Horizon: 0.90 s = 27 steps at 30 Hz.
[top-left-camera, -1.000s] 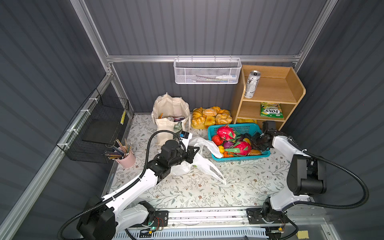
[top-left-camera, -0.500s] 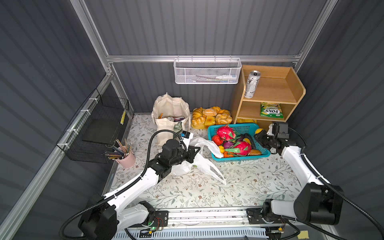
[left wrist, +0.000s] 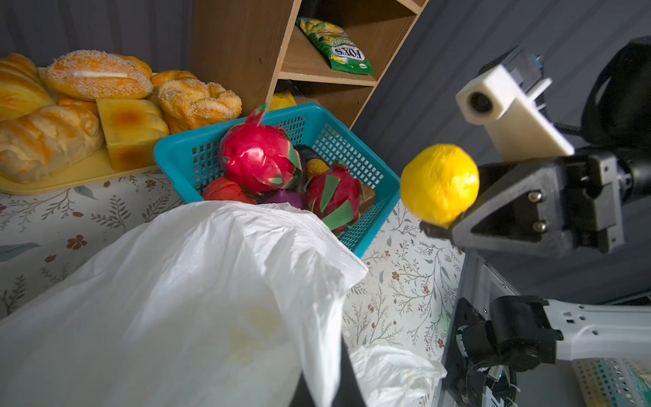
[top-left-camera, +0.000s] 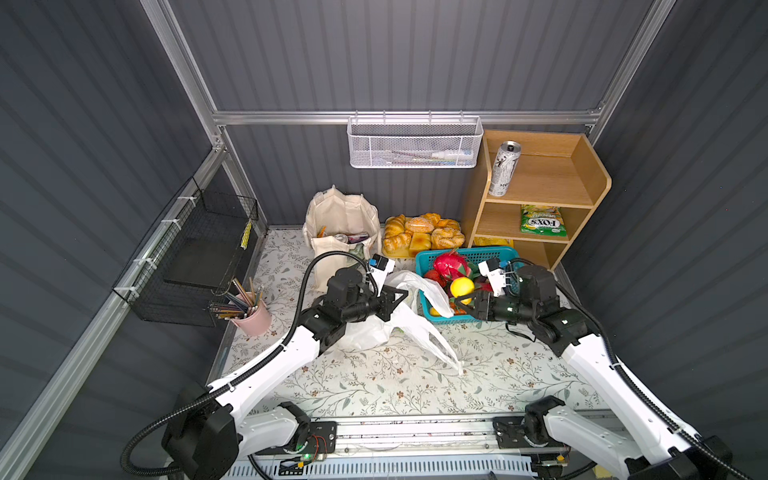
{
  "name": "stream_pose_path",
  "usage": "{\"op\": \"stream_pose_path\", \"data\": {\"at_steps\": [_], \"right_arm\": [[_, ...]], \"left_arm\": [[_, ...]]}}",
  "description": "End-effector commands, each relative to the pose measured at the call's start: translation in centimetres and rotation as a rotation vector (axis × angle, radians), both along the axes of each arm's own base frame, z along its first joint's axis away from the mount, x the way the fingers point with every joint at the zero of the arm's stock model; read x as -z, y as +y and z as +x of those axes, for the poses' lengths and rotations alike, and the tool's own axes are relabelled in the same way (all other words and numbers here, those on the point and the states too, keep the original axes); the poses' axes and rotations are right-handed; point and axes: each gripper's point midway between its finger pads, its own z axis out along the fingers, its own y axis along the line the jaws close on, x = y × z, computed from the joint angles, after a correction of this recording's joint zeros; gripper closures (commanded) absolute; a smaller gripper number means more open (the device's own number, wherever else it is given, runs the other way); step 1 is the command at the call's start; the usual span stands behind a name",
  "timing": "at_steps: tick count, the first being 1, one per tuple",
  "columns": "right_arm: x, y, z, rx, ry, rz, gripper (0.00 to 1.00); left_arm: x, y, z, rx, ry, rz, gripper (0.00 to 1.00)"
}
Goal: Place the mixed food into the grocery bags and tie them
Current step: 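Carry the lemon with the right gripper into the bag held by the left gripper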
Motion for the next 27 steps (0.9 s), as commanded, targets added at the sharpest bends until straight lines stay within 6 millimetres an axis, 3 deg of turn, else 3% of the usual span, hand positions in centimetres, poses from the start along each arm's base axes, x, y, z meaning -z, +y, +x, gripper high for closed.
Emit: {"op": "stream_pose_path", "data": {"at_steps": [1,4,9,14,20,27], "right_arm": [[-0.2,2.0,-2.2,-0.137,-0.014,0.028,0.72],[0.1,3.2,-3.8,-0.204,-0.016,0.012,0.72],[1.9,3.6,-3.9,-0.221,0.007,-0.013,0.72],[2.9,5.0,-1.5,-0.224,-0.004,-0.02,0.72],[5.6,7.2,2.0,-0.221,0.027,-0.044,0.73],[5.9,10.5,3.0,-0.209,0.003,0.017,0.74]], "left_arm": [[-1.6,-0.3,-0.4,0.048,-0.025,-0.001,1.0],[-1.9,-0.4,-0.3,0.052,-0.029,-0.002,1.0],[-1.8,-1.2,-0.6,0.107,-0.016,0.006,1.0],[-2.1,-2.1,-1.0,0.164,-0.002,-0.02,1.0],[-2.1,-2.7,-1.2,0.204,0.017,-0.032,1.0],[-2.1,-2.9,-0.3,0.161,0.023,-0.077,1.0]]}}
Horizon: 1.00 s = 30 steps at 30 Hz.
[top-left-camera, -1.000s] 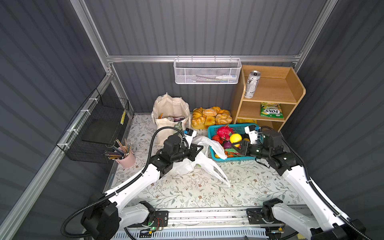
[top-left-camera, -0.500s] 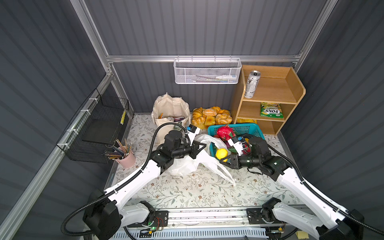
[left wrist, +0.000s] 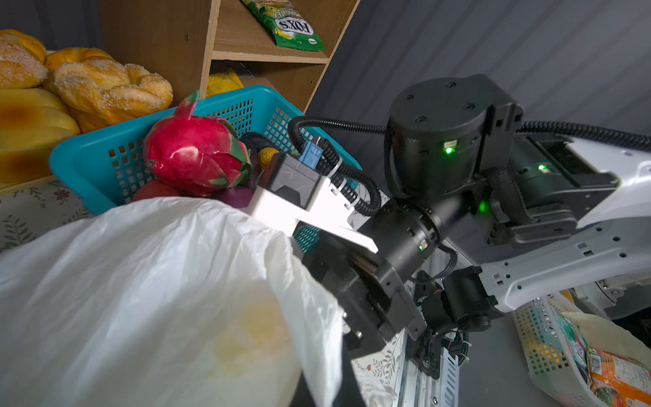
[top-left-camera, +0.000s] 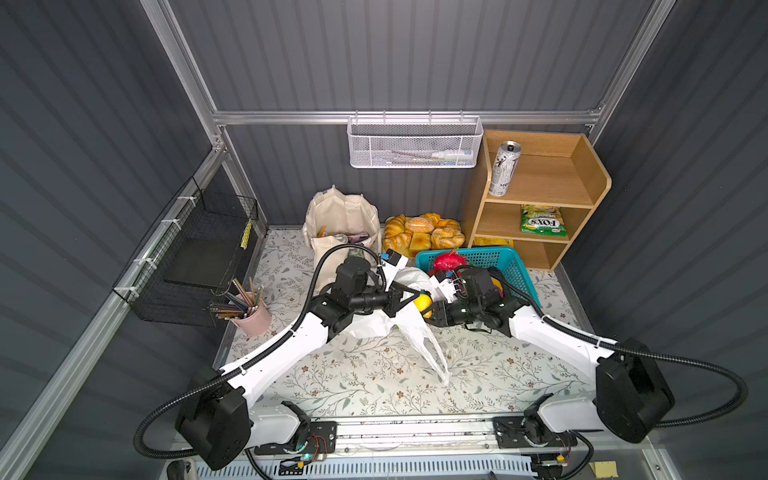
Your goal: Place the mixed food into the grocery bags and tie them
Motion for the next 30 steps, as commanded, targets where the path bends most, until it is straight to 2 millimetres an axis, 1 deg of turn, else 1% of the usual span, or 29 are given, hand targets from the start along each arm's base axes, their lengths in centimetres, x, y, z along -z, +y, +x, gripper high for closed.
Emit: {"op": "stream_pose_path", "data": {"at_steps": [1,4,8,10,12,13,14,15,16,17,18,22,26,30], "right_arm": [[-2.3,1.9,1.3,0.032,-0.088,0.084,0.73],[-2.2,2.4,2.1,0.083,-0.092,0.121,0.72],[-2.6,4.3,3.1,0.062,-0.086,0.141,0.72],[-2.9,5.5,3.1,0.028,-0.082,0.147,0.67],[-3.2,6.1,3.2,0.002,-0.084,0.13,0.64],[-3.4,6.2,3.3,-0.003,-0.093,0.124,0.6],[-3.6,6.1,3.3,-0.003,-0.103,0.116,0.54],[-3.6,5.8,3.4,0.003,-0.113,0.099,0.45],[-3.7,5.6,3.4,0.003,-0.12,0.085,0.38],[-3.7,5.3,3.5,0.009,-0.127,0.066,0.32],[-3.7,5.0,3.5,0.015,-0.134,0.053,0.29],[-3.6,2.8,3.9,0.062,-0.147,0.009,0.22],[-3.6,-0.1,4.8,0.133,-0.145,-0.018,0.2],[-4.6,-2.9,5.5,0.201,-0.167,-0.043,0.17]], "left_arm": [[-1.2,-0.3,0.5,-0.01,-0.015,-0.057,1.0],[-1.2,-0.6,0.6,-0.012,0.0,-0.082,1.0],[-1.5,-1.2,0.8,-0.007,0.013,-0.122,1.0],[-2.0,-1.4,0.9,-0.011,0.011,-0.149,1.0],[-2.5,-1.4,1.1,-0.023,0.0,-0.172,1.0],[-2.8,-1.3,1.2,-0.031,-0.007,-0.182,1.0],[-3.0,-1.2,1.2,-0.037,-0.014,-0.187,1.0],[-3.3,-1.1,1.3,-0.042,-0.021,-0.191,1.0],[-3.4,-1.1,1.3,-0.047,-0.026,-0.193,1.0],[-3.5,-1.0,1.3,-0.051,-0.029,-0.193,1.0],[-3.6,-0.9,1.3,-0.058,-0.033,-0.194,1.0],[-4.0,-0.4,1.5,-0.093,-0.052,-0.201,1.0],[-4.5,0.2,1.8,-0.129,-0.074,-0.211,1.0],[-4.6,0.8,1.9,-0.166,-0.084,-0.219,1.0]]}}
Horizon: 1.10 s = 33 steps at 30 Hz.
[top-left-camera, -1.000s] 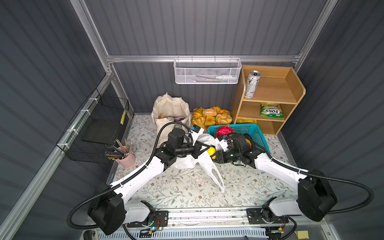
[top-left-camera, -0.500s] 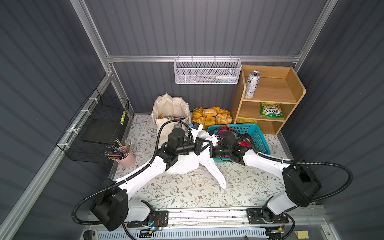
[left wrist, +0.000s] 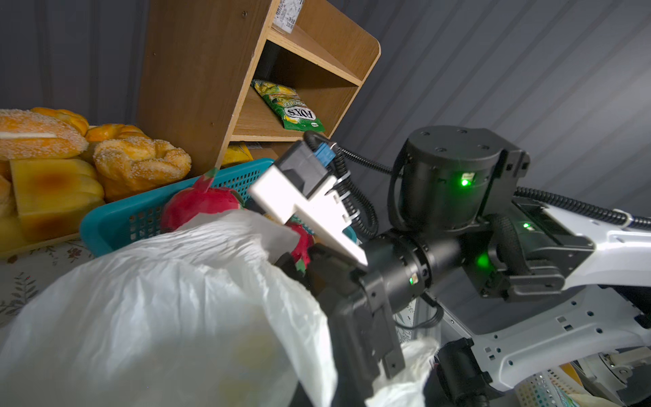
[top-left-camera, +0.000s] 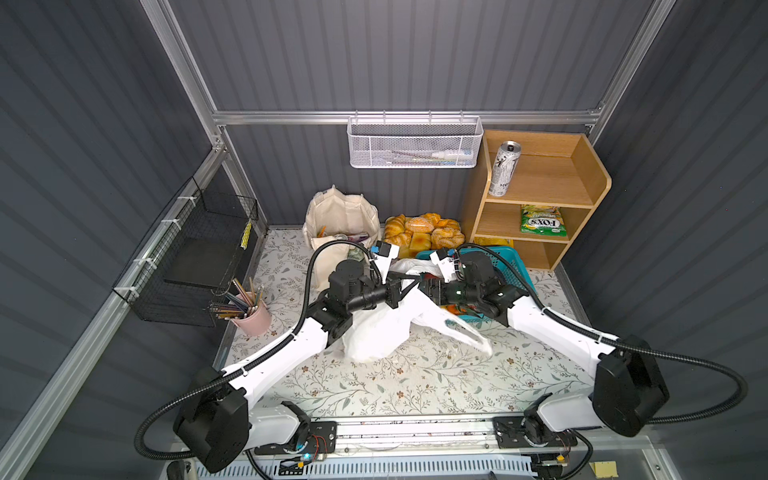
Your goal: Place the mixed food into the grocery bags and tie them
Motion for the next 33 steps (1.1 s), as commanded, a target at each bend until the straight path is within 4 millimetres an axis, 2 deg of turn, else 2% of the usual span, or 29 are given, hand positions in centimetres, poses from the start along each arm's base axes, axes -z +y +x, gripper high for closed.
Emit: {"op": "stream_pose_path", "data": {"at_steps": [1,5,9,14,18,22,26,28,31,33], "right_arm": [[0.3,-2.5,-0.1,0.047,-0.004,-0.061,0.16],[-0.9,-4.2,0.5,0.099,-0.041,-0.088,0.14],[-1.5,-4.5,0.5,0.108,-0.057,-0.096,0.13],[-1.2,-4.5,0.6,0.109,-0.054,-0.099,0.13],[-1.3,-5.2,0.6,0.133,-0.06,-0.109,0.15],[-2.5,-6.4,0.2,0.157,-0.07,-0.095,0.17],[-3.5,-8.6,-0.5,0.231,-0.081,-0.093,0.18],[-3.6,-10.5,-0.5,0.312,-0.079,-0.103,0.2],[-2.2,-11.5,-0.6,0.333,-0.008,-0.148,0.28],[-0.2,-11.4,-0.5,0.311,0.079,-0.211,0.34]], "left_arm": [[-1.1,0.6,0.0,-0.037,-0.032,-0.034,1.0],[0.6,0.7,-0.1,-0.036,-0.008,-0.026,1.0],[2.5,1.0,-0.3,-0.037,0.021,-0.015,1.0],[4.6,1.1,-0.4,-0.032,0.055,0.007,1.0],[4.8,1.3,-0.5,-0.034,0.06,0.01,1.0],[4.5,2.1,-0.3,-0.077,0.044,0.036,1.0],[4.6,3.9,0.7,-0.187,0.019,0.094,1.0],[4.6,4.6,0.8,-0.215,0.009,0.11,1.0],[4.5,5.3,0.9,-0.232,0.0,0.118,1.0],[4.5,5.6,0.8,-0.236,-0.003,0.12,1.0]]}}
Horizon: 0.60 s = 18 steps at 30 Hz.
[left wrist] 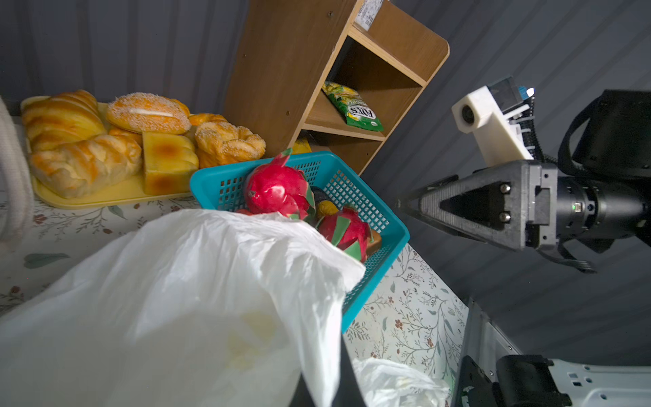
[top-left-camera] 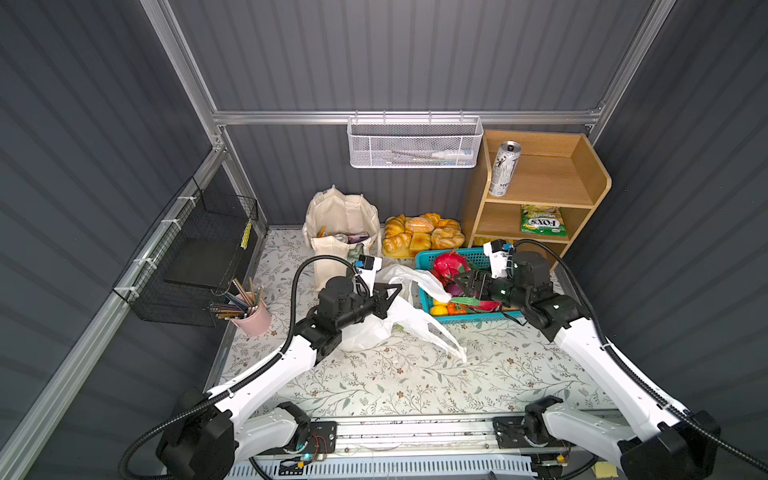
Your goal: Place the mixed food into the grocery bags and tie them
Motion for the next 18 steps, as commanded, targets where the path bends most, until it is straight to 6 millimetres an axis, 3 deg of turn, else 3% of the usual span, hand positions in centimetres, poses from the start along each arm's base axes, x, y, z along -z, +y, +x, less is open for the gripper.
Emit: {"op": "stream_pose_path", "data": {"at_steps": [1,6,12,18], "right_arm": [[4.3,-0.5,-0.3,-0.002,0.196,-0.105,0.37],[6.5,0.6,1.3,-0.042,0.306,-0.21,0.46],[9.2,2.9,3.1,-0.12,0.38,-0.371,0.48],[13.4,2.8,4.0,-0.126,0.492,-0.512,0.48]], "left_arm": [[1.0,1.0,0.1,-0.026,-0.006,0.047,1.0],[1.5,1.4,-0.2,-0.022,-0.001,0.047,1.0],[2.2,1.5,-0.5,-0.008,0.006,0.052,1.0],[2.6,1.6,-0.6,-0.004,0.006,0.059,1.0]]}}
